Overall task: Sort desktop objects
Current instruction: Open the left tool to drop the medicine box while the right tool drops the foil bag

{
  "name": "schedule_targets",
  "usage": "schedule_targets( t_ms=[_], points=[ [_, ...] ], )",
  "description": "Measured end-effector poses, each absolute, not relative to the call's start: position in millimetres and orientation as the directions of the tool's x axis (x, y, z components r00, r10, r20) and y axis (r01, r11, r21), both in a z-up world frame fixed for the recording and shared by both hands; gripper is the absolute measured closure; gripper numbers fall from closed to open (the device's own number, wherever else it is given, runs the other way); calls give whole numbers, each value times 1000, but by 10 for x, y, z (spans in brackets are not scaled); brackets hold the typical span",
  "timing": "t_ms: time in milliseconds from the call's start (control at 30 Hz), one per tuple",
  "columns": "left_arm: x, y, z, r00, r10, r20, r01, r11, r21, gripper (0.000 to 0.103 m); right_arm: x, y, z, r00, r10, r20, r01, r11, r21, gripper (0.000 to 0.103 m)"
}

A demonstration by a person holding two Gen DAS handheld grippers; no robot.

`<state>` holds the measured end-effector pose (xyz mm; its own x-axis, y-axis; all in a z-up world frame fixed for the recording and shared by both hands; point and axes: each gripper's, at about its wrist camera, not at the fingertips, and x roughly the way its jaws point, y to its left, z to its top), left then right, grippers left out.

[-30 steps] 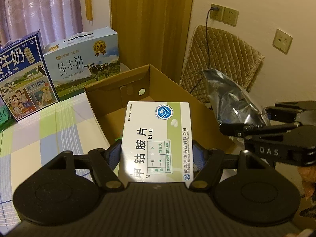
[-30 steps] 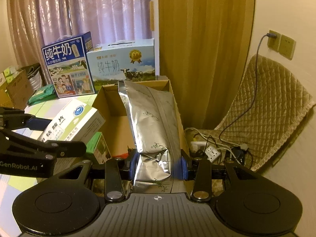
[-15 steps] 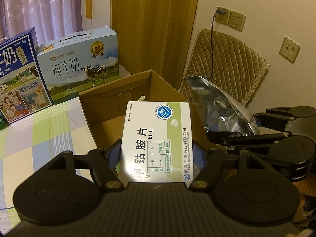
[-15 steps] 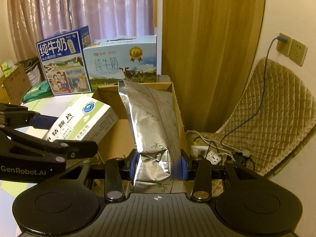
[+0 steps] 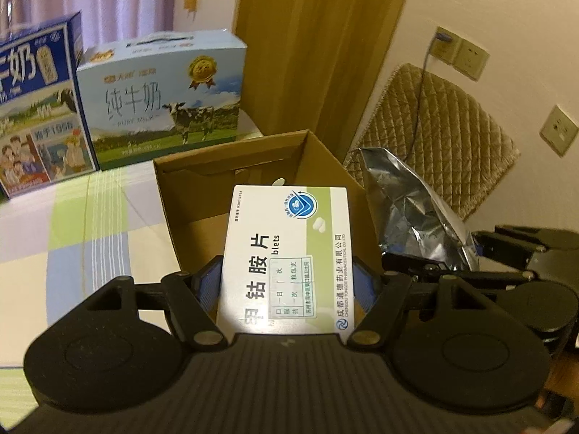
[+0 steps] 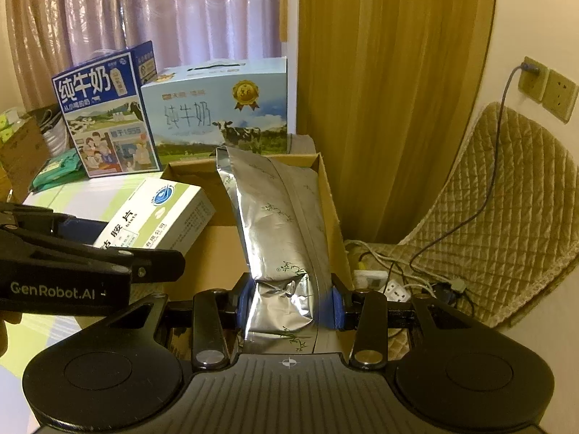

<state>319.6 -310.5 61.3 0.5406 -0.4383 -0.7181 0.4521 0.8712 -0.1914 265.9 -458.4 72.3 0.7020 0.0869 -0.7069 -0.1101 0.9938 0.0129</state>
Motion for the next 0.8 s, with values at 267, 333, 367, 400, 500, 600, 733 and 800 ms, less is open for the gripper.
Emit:
schedule_targets(
  t_ms=[267, 333, 367, 400, 500, 600, 733, 800],
  points=[
    [3450, -3058, 478, 524, -442, -728, 360, 890, -281, 36, 2903, -4598, 647, 691, 84, -718, -70, 996, 50, 64],
    [3487, -3076, 467, 518, -452, -726, 350, 887, -303, 36, 2955, -4608, 627, 688, 81, -721, -58, 997, 57, 64],
    [3509, -3078, 459, 516, -457, -724, 342, 885, -315, 36, 2976, -4610, 616, 687, 82, -722, -54, 997, 61, 64],
    [3526, -3081, 450, 514, -461, -724, 335, 884, -325, 36, 2988, -4622, 607, 687, 81, -722, -49, 997, 65, 64],
    [3585, -3074, 416, 505, -466, -726, 314, 883, -349, 36, 3029, -4638, 580, 685, 75, -724, -39, 997, 66, 64],
    [3617, -3068, 374, 494, -475, -728, 307, 879, -366, 35, 3050, -4654, 544, 681, 74, -728, -35, 997, 68, 64],
    [3648, -3035, 339, 492, -484, -724, 290, 875, -388, 35, 3065, -4661, 503, 678, 75, -731, -36, 997, 69, 64],
    [3641, -3022, 339, 495, -480, -724, 289, 877, -385, 35, 3069, -4656, 494, 677, 75, -732, -38, 997, 68, 64]
  ],
)
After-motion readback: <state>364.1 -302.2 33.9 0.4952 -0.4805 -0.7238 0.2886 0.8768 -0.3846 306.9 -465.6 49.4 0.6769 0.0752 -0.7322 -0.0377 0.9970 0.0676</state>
